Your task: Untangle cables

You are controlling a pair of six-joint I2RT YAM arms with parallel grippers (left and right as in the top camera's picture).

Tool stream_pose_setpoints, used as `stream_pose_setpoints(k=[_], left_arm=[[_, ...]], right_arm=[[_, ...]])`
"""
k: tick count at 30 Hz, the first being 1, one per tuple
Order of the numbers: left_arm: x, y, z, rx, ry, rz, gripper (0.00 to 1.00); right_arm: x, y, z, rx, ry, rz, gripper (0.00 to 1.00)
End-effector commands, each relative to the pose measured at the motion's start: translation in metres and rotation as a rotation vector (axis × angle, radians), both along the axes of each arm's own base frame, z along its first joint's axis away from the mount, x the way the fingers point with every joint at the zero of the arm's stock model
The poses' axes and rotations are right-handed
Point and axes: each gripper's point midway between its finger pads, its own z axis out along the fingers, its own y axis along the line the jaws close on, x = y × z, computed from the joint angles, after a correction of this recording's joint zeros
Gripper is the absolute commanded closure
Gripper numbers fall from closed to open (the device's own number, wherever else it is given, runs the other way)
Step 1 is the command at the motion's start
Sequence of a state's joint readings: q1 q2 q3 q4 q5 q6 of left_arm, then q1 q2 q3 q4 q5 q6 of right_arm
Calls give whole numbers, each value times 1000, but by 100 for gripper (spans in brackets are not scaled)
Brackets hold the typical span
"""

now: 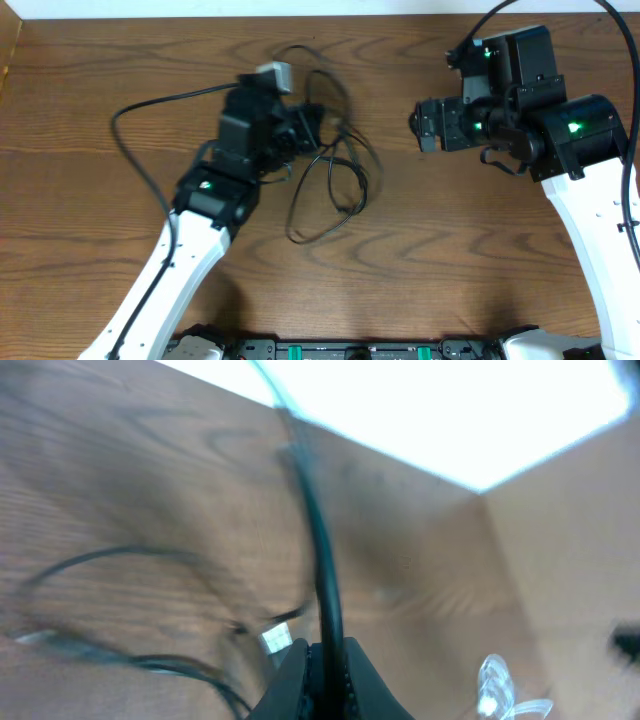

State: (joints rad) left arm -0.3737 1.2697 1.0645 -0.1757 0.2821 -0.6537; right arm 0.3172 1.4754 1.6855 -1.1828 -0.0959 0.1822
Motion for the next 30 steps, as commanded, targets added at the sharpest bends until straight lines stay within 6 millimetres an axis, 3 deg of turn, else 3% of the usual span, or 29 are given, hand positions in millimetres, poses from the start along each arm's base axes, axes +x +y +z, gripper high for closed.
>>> stream_pose_setpoints(k=[1,5,9,14,22,30], left_arm=[[-2,9,24,-126,8,73,92],[-6,-1,50,-182,-70,8,92],[-9,-9,79,-239,-166,-50,92],[-17,-8,97,-275,-202,-59,92],[-36,-7,120,-316,-246,-100,93],[-52,-12,147,-355,-333,-175,92]], right_arm=[[-4,-11,-7,-27,37,-76,1],[-24,23,-28,96,150,42,1],[-38,56,-63,216,243,130,1],[-33,72,-97,385,331,7,1],[-13,105,-110,517,176,132,1],[-36,127,-115,669,291,161,2]])
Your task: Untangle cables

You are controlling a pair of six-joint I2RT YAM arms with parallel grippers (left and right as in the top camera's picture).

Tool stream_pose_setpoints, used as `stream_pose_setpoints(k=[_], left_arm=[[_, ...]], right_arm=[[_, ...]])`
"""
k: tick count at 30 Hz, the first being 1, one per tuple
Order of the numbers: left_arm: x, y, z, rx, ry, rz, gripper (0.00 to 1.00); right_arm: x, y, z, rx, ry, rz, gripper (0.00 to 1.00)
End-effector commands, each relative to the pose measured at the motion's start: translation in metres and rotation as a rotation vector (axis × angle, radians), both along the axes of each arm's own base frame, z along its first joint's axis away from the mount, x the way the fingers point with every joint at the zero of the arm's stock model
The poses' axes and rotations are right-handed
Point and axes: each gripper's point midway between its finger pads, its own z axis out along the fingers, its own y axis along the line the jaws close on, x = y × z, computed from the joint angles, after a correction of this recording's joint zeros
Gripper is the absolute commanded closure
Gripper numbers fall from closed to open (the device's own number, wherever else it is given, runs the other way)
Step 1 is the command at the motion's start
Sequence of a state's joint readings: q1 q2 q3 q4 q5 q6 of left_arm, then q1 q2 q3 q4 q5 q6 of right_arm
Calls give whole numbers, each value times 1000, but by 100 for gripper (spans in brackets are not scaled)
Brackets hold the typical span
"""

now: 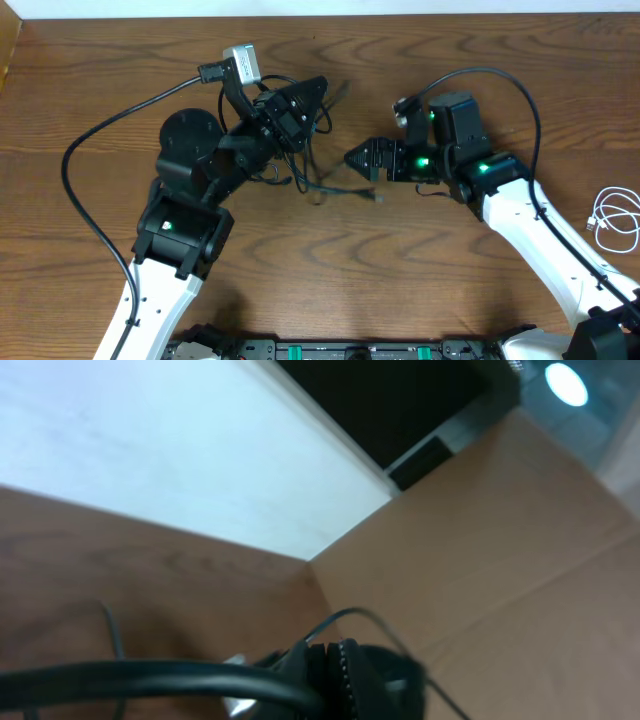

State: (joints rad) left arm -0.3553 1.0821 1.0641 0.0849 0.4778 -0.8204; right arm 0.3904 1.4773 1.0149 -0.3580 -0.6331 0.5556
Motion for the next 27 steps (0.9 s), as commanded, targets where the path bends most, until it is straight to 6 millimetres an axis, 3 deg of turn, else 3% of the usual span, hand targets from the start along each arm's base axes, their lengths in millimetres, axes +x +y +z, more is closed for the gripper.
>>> stream_pose_setpoints(k=[1,6,10,18,21,23,27], left_arm=[[-10,-2,19,-29,-57,-38,92],[-22,-10,35,-50,-131,-115,92],[-34,-17,51,-90,-178,-190,92],[-35,-16,57,-196,-90,-201,92],[-35,-16,57,-195,-89,-200,92],[-34,-15,56,-191,-92,-197,92],[-35,-16,53,-109,-168,-201,92]], right_arm=[[-22,18,3,79,81,71,2],[-28,28,6,96,89,92,1],[-15,26,6,95,115,-16,1],[2,50,32,195,80,-124,4],[2,52,27,143,15,-111,12],[-2,51,20,79,-37,-79,1],[-16,33,12,24,64,-137,1]])
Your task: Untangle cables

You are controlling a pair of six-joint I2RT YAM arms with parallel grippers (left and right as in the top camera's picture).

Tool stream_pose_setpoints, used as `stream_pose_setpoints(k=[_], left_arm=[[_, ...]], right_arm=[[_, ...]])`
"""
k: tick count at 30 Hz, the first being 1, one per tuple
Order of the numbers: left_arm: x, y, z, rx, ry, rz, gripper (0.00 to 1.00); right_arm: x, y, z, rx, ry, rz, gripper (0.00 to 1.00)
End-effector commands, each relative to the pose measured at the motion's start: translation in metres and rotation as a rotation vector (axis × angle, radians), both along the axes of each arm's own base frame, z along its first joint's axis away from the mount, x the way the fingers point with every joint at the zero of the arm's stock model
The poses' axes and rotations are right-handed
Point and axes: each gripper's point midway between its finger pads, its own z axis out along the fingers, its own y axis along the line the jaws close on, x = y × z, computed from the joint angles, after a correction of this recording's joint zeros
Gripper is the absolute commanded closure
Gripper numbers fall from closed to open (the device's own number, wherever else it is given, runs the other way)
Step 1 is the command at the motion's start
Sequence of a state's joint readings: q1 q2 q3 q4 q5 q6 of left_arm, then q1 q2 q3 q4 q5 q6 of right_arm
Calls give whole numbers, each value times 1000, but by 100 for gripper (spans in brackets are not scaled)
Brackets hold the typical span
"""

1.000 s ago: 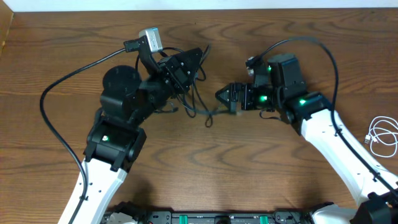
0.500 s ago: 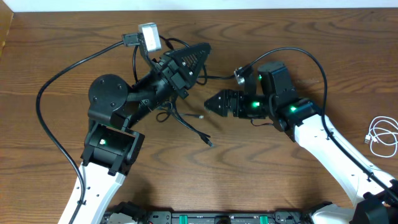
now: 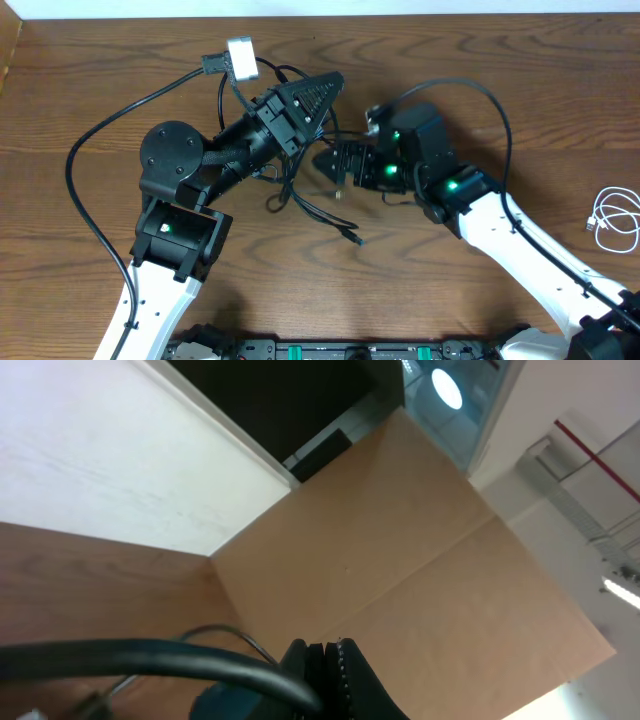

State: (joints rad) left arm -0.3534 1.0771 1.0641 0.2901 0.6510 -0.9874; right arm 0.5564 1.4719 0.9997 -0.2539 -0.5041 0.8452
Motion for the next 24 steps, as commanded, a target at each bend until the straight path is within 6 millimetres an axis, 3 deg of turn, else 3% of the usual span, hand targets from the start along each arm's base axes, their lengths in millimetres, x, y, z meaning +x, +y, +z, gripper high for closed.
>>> stream_pose_setpoints(k=[1,5,11,13,16,21,23,24], left_arm=[[-10,0,6,79,-142,-16,92],[-23,-9,0,237,-364,-69,92],[-19,-11,-14,304,-381,-73,92],[-20,-13,-16,304,-379,-85,92],[-27,-20,-16,298,-392,-128,92],[-40,-30,-13,286,-416,-188,92],[-43,-33,-13,283,-419,-201,92],[-45,-35,-13,281,-423,-207,92]], right_arm=[[-4,-14,14,-17,-16,-43,1],[-18,-30,48,49,10,-106,1],[-39,-51,112,203,-17,-226,1],[-43,-55,123,239,-9,-252,1],[-35,-62,121,235,-1,-333,1],[-11,-67,100,242,112,-505,4],[-3,-59,97,267,139,-507,21],[2,-54,95,277,146,-499,37]])
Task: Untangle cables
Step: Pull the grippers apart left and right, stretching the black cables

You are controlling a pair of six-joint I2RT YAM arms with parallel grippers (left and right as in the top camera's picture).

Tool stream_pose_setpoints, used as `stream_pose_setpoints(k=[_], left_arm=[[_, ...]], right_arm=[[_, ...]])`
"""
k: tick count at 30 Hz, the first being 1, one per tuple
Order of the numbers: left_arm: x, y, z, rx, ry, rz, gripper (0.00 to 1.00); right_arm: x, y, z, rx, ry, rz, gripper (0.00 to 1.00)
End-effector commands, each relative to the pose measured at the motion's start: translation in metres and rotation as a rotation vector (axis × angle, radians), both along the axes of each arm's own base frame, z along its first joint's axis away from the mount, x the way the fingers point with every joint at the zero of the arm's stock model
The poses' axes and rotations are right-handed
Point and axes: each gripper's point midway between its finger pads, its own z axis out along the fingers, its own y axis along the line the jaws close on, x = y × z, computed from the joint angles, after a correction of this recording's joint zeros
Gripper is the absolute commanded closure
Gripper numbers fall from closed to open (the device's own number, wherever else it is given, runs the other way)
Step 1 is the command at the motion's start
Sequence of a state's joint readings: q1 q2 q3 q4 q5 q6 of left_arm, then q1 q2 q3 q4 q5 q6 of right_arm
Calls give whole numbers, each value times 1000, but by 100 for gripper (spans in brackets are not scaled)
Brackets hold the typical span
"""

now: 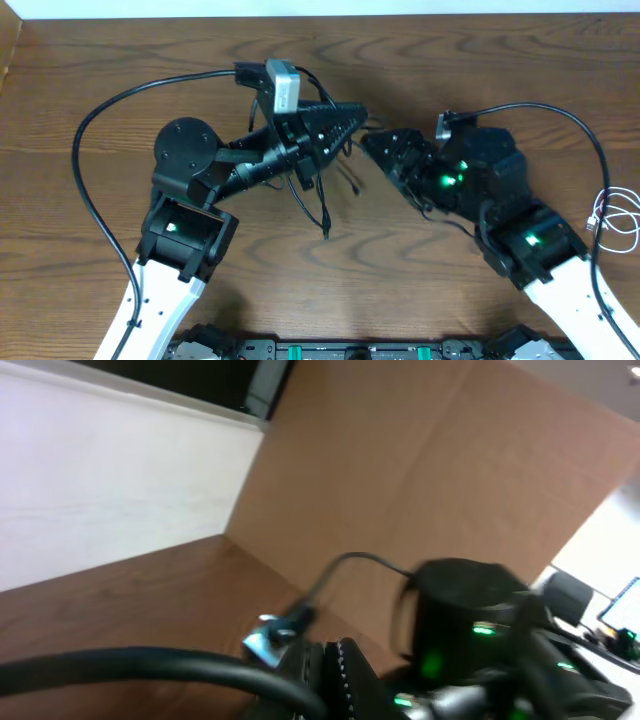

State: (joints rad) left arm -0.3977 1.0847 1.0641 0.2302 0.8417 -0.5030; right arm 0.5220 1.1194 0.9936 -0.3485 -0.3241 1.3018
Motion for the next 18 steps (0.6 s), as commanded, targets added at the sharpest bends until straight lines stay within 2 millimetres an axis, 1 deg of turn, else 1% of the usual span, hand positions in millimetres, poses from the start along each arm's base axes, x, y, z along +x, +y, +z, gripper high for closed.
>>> stream_pose_setpoints(k=[1,2,3,4,5,7,9,10,12,14,16,18], left_arm=[[-11,-6,6,2,-49,-49,92],[-13,-7,6,1,-51,-52,92],[-13,-7,6,1,-51,-57,93],[-15,-8,6,1,-52,-63,92],[-17,-9,6,3,-52,-76,92],[-22,-9,5,8,-56,-111,93],[-26,-5,6,13,-66,-136,93],[-27,-2,7,17,-77,-141,93],[-21,12,9,19,-89,-111,92],[-11,29,12,20,-97,-49,92],[1,49,15,22,-104,24,92],[13,67,15,25,-105,92,92]], right_arm=[[18,6,-11,53,80,-69,52],[22,12,-18,52,92,-60,64],[24,16,-25,49,109,-47,83],[26,19,-34,40,133,-37,98],[27,20,-46,12,148,-28,99],[37,11,-66,-84,134,-49,98],[44,-12,-89,-205,152,-127,98],[45,-29,-101,-273,176,-181,99],[42,-72,-122,-424,241,-311,99],[33,-116,-135,-558,307,-428,99],[24,-151,-140,-652,351,-503,99],[18,-178,-138,-721,369,-545,99]])
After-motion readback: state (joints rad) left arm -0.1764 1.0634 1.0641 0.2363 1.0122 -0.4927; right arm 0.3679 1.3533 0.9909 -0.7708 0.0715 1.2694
